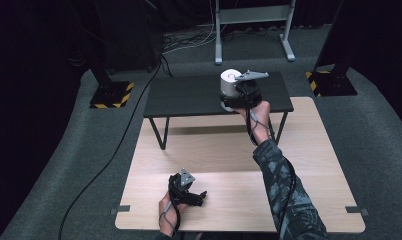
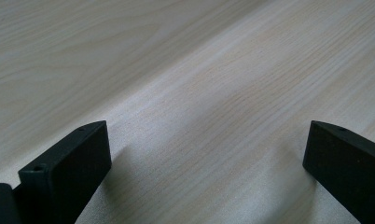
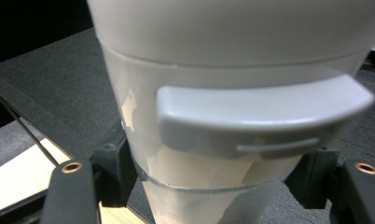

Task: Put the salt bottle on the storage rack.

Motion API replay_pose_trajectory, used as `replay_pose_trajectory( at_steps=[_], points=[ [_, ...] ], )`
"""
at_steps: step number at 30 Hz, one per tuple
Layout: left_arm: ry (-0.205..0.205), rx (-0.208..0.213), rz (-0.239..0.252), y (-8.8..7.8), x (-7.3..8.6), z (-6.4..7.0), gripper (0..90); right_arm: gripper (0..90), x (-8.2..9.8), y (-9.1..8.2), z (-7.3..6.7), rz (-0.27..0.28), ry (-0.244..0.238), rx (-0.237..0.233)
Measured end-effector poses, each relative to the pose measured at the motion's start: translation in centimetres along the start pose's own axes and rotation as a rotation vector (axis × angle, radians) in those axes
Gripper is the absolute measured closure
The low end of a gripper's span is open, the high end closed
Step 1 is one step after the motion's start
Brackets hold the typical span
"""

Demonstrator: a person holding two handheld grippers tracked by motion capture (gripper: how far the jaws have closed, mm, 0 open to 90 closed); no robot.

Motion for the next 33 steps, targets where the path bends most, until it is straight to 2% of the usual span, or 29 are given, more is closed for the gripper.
replay_pose_trajectory(
  at_steps=[7, 9, 12, 13, 14, 16, 18, 22, 24, 27, 28, 29, 31, 32, 33],
  points=[
    [0.000, 0.000, -0.001, 0.0, 0.0, 0.0, 0.2, 29.0, -0.2, 0.0, 0.0, -0.013, -0.001, -0.002],
    [-0.001, -0.001, -0.001, 0.0, 0.0, 0.0, 0.2, 27.8, -0.3, 0.0, 0.0, -0.033, -0.012, -0.003],
    [-0.001, 0.000, -0.001, 0.0, 0.0, 0.0, 0.2, 17.6, -0.3, 0.1, 0.0, -0.061, -0.021, -0.007],
    [-0.001, 0.000, -0.001, 0.0, 0.0, 0.0, 0.2, 17.6, -0.3, 0.1, 0.0, -0.061, -0.021, -0.007],
    [-0.001, -0.001, -0.001, 0.0, 0.0, 0.0, 0.2, 12.2, -0.3, 0.0, -0.1, -0.067, -0.027, -0.010],
    [0.003, -0.001, -0.002, 0.0, 0.0, 0.0, 0.2, 0.3, 0.1, -0.6, -0.6, -0.053, -0.051, 0.035],
    [0.008, 0.000, -0.005, 0.0, 0.0, -0.1, 0.2, 0.0, 0.2, -0.9, -0.6, -0.053, -0.052, 0.044],
    [0.011, -0.001, -0.006, 0.0, 0.0, -0.1, 0.2, 0.0, 1.1, -2.8, -0.6, -0.068, -0.058, 0.045],
    [0.012, -0.001, -0.007, -0.1, -0.1, -0.1, 0.2, 0.0, 2.5, -4.7, -0.9, -0.081, -0.074, 0.069],
    [0.011, -0.002, -0.005, 0.0, 0.0, -0.1, 0.2, 0.0, 4.9, -7.1, -0.8, -0.074, -0.067, 0.082],
    [0.011, -0.002, -0.005, 0.0, 0.0, -0.1, 0.2, 0.0, 4.9, -7.1, -0.8, -0.074, -0.067, 0.082],
    [0.011, -0.001, -0.006, 0.0, 0.0, -0.1, 0.2, 0.0, 5.9, -7.9, -0.8, -0.071, -0.059, 0.087],
    [0.011, -0.002, -0.006, 0.0, 0.0, -0.1, 0.1, 0.0, 8.0, -9.3, -0.7, -0.073, -0.037, 0.098],
    [0.013, -0.003, -0.004, 0.0, 0.0, -0.1, 0.1, 0.0, 10.3, -10.6, -0.7, -0.081, -0.016, 0.115],
    [0.013, -0.004, -0.003, -0.1, 0.0, 0.0, 0.1, 0.0, 11.6, -11.1, -0.7, -0.085, -0.002, 0.118]
  ],
)
Point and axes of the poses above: each handheld gripper's, and its own axes: y roughly forward along the jaws, x roughly out of its underside, z roughly to its right, the point moved 10 cm from there along y, roughly forward along the jaws, and after that the axes turned 13 degrees about -x, right-handed, at the moved point
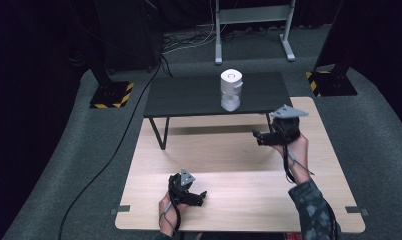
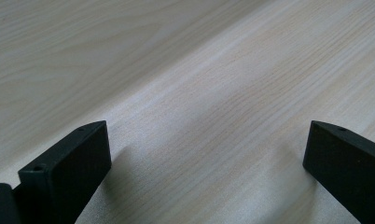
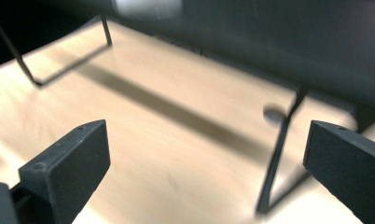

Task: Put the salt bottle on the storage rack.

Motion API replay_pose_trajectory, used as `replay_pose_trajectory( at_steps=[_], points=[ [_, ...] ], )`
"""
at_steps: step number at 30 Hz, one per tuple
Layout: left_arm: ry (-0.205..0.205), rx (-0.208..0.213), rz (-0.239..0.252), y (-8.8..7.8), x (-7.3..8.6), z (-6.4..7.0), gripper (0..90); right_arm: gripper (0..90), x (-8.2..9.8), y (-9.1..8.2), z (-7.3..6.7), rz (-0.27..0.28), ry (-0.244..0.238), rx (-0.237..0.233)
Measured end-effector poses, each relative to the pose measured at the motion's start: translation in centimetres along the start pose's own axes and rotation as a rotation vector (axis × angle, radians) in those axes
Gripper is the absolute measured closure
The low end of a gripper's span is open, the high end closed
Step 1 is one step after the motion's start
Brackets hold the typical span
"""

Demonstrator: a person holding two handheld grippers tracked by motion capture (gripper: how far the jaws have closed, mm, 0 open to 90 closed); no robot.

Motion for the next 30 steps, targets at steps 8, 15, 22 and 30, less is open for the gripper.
replay_pose_trajectory(
  at_steps=[8, 15, 22, 30],
  points=[
    [0.000, -0.002, 0.001, 0.0, 0.0, 0.1, 0.2, 0.0, 11.3, -1.6, 0.6, -0.085, 0.159, 0.077],
    [0.000, 0.005, 0.000, 0.1, -0.1, 0.1, 0.1, 0.0, 15.9, -2.2, 0.6, -0.105, 0.225, 0.114],
    [-0.001, 0.005, -0.001, 0.1, -0.1, 0.1, 0.1, 0.0, 18.8, -3.3, 1.0, -0.065, 0.292, 0.165],
    [0.000, -0.001, 0.002, 0.1, -0.1, 0.1, 0.1, 0.0, 20.0, -3.6, 1.3, -0.051, 0.308, 0.158]
  ],
)
Point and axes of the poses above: each handheld gripper's, and its own axes: y roughly forward along the jaws, x roughly out of its underside, z roughly to its right, the point moved 10 cm from there along y, roughly forward along the jaws, and after that the axes turned 13 degrees about -x, right-handed, at the moved point
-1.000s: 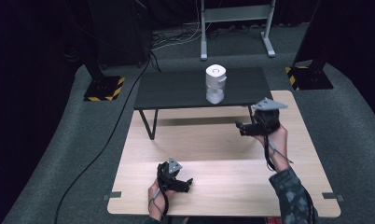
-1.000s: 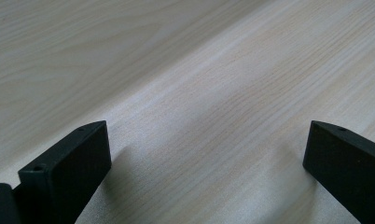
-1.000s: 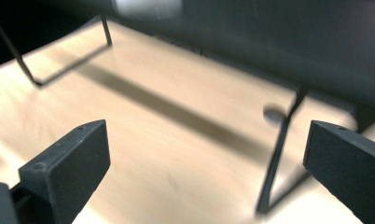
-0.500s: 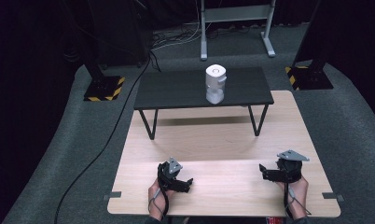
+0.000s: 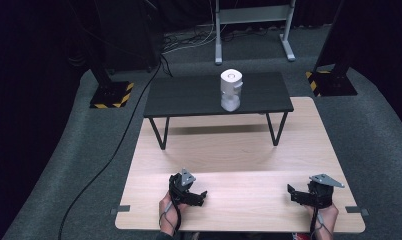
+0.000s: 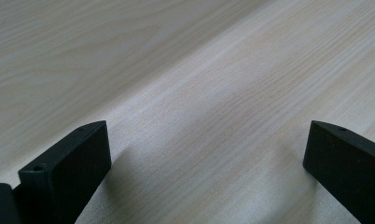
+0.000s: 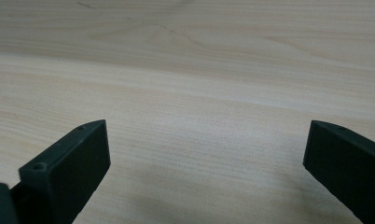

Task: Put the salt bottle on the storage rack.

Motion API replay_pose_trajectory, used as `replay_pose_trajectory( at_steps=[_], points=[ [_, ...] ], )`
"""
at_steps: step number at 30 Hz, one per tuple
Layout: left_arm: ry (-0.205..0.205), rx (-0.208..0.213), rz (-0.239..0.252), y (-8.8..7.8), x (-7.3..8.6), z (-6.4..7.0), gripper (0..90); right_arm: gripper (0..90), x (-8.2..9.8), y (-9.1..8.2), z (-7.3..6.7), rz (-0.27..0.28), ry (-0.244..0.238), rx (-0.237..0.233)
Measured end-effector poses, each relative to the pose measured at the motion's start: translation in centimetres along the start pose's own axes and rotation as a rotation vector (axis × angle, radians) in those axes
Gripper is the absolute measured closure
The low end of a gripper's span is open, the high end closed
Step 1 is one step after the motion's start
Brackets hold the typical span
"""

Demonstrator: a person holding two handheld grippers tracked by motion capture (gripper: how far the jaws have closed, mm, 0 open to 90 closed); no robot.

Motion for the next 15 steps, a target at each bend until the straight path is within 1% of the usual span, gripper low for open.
replay_pose_trajectory(
  at_steps=[5, 10, 15],
  points=[
    [0.006, -0.007, 0.003, -0.04, 0.01, 0.06, 0.1, 0.0, -0.14, 0.12, 0.20, -0.016, 0.007, -0.016],
    [0.001, -0.003, 0.000, -0.01, 0.00, 0.03, 0.1, 0.0, -0.26, 0.35, -0.09, -0.047, 0.002, -0.002],
    [0.003, -0.006, 0.001, -0.03, -0.01, 0.05, 0.1, 0.0, -0.33, 0.44, -0.15, -0.057, 0.001, 0.001]
  ],
)
Point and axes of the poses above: each handheld gripper's, and its own axes: y roughly forward along the jaws, x roughly out of its underside, z roughly to its right, the point moved 10 cm from there along y, roughly forward along the jaws, and after that the axes turned 13 degrees about -x, right-handed, at the moved point
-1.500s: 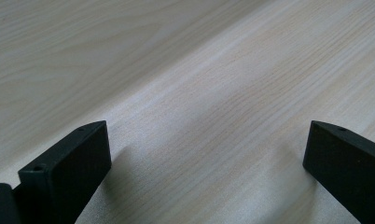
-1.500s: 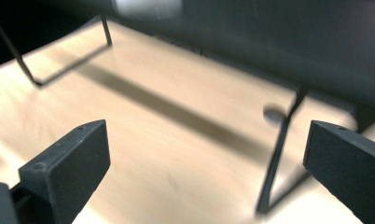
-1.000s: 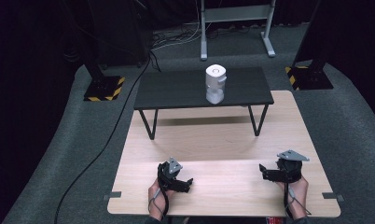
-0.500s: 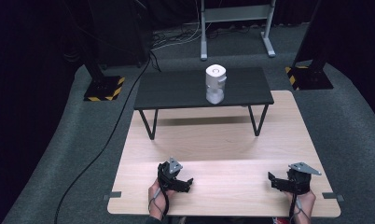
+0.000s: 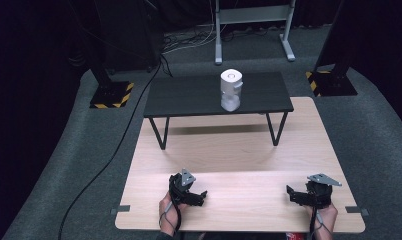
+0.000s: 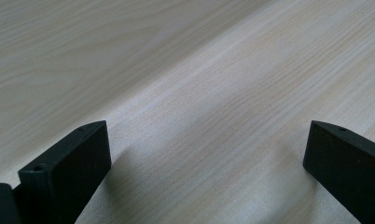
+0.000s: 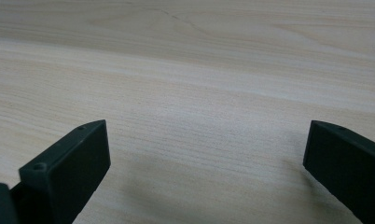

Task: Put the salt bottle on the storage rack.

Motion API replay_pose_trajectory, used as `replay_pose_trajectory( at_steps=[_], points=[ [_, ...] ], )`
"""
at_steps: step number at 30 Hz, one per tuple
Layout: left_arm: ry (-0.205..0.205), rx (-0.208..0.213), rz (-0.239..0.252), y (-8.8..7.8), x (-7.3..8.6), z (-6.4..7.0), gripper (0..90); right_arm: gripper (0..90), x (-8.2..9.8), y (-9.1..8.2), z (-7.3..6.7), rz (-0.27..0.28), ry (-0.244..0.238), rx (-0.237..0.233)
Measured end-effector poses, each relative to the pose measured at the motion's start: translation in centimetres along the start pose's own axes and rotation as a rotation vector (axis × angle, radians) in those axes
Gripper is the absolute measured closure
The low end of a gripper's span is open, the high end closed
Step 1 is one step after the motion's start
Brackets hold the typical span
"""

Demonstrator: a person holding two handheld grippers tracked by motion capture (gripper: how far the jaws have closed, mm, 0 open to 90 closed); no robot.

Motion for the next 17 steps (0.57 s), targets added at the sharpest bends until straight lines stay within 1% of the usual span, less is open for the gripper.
replay_pose_trajectory(
  at_steps=[3, 9, 17],
  points=[
    [-0.006, 0.003, -0.001, 0.02, 0.01, 0.01, 0.1, 0.0, -0.06, 0.08, 0.01, -0.008, 0.001, 0.001],
    [0.003, -0.002, 0.002, -0.02, 0.02, 0.04, 0.1, 0.0, -0.05, 0.12, -0.07, -0.010, -0.003, 0.009],
    [0.002, -0.001, 0.001, -0.01, 0.02, 0.03, 0.1, 0.1, -0.07, 0.17, -0.17, -0.015, -0.001, 0.020]
  ],
)
Point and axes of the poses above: each handheld gripper's, and its own axes: y roughly forward along the jaws, x roughly out of its underside, z roughly to its right, the point moved 10 cm from there along y, roughly forward along the jaws, and after that the axes turned 13 degrees about -x, right-handed, at the moved point
